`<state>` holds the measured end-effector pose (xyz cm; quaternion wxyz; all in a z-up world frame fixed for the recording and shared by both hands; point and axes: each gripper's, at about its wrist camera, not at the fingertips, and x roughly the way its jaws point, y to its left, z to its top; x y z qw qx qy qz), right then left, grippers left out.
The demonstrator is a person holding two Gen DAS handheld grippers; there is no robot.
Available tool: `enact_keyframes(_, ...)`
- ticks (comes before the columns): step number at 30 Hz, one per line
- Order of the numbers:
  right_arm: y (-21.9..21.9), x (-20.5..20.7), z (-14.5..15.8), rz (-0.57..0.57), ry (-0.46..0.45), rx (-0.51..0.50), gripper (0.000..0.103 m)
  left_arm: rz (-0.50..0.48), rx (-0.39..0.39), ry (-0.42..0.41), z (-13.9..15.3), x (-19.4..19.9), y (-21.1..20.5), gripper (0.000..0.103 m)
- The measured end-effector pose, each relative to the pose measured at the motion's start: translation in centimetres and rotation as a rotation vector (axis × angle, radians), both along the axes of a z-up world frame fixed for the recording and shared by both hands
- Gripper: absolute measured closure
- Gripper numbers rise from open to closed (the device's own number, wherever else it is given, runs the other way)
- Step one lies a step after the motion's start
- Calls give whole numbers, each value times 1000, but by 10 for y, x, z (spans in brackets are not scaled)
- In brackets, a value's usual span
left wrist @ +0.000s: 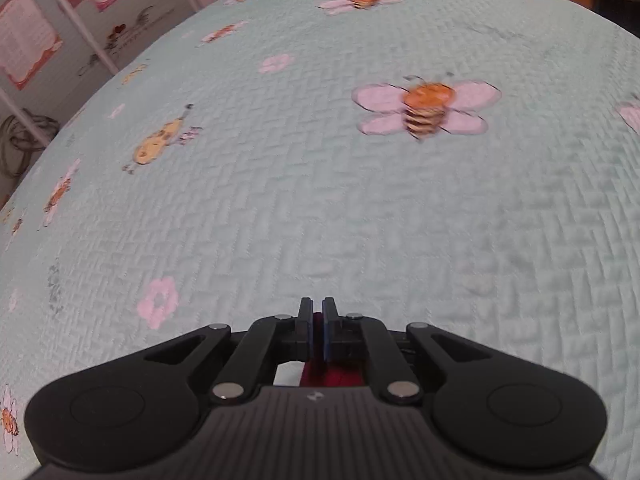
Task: Fold clothes
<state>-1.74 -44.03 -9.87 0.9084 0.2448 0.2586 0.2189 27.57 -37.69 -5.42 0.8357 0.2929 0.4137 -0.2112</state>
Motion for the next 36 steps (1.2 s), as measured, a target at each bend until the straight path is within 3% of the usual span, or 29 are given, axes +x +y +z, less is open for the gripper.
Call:
enact_keyframes(1,-9,-9,8,-47,-68,5,90,-7,5,-6,-4,-1,0,98)
enact_keyframes(3,-29,-18,16,-145,-110,1,63,0,-11,-11,-4,-4,3,98)
enact_keyframes(4,-39,-17,15,-174,-75,15,44,5,-20,-13,-3,-5,4,98)
enact_keyframes(5,-46,-10,7,-168,1,44,42,8,-27,-17,-1,-5,5,98)
enact_keyframes(7,-54,5,-12,-111,155,125,42,13,-38,-26,2,-6,7,98)
enact_keyframes(8,-55,8,-17,-84,176,159,42,17,-44,-30,4,-7,8,98)
enact_keyframes(12,-50,8,-17,4,176,110,42,28,-88,-40,13,-11,16,98)
enact_keyframes(19,-34,28,-22,148,219,140,43,53,-203,-55,27,-20,39,98)
enact_keyframes(21,-37,32,-25,151,234,167,52,69,-231,-66,31,-24,46,98)
enact_keyframes(22,-41,35,-29,144,254,192,75,87,-235,-77,31,-23,48,98)
enact_keyframes(23,-46,37,-35,140,288,235,88,107,-238,-89,31,-21,50,98)
enact_keyframes(26,-53,27,-40,117,325,318,92,166,-245,-125,30,-15,55,98)
enact_keyframes(28,-51,13,-41,77,342,341,93,187,-239,-105,19,-5,50,98)
enact_keyframes(31,-47,2,-43,44,342,324,94,129,-191,-86,1,-2,27,98)
enact_keyframes(35,-49,5,-45,42,349,359,94,122,-214,-6,-7,9,14,97)
enact_keyframes(36,-49,5,-46,44,351,369,94,118,-210,15,-10,11,12,93)
